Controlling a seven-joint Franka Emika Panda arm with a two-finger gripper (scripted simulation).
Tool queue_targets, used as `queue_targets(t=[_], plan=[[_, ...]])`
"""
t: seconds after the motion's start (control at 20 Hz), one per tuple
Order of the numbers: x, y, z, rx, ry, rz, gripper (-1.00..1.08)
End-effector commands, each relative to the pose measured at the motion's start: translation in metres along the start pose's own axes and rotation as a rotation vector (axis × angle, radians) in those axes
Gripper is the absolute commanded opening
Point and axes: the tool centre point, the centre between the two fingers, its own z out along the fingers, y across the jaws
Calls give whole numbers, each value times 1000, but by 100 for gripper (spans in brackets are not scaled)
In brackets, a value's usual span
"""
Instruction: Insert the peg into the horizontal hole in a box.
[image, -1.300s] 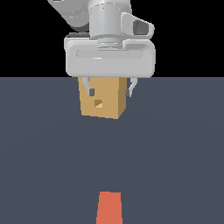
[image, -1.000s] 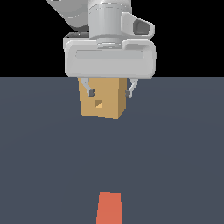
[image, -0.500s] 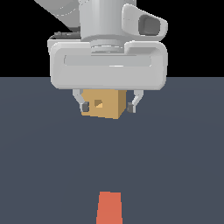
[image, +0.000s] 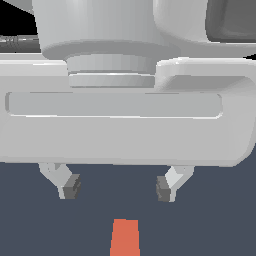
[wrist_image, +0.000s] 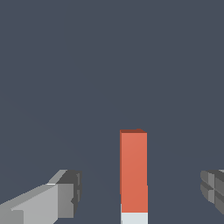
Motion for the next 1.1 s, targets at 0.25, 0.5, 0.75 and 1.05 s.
queue_targets(t=[0.25,0.5,0.75,1.05], plan=[[-79,3,23,-4,-1,-4,100],[-110,5,32,-6,-2,-5,100],[-125,7,36,-7,-2,-6,100],[-128,7,37,-7,-2,-5,100]])
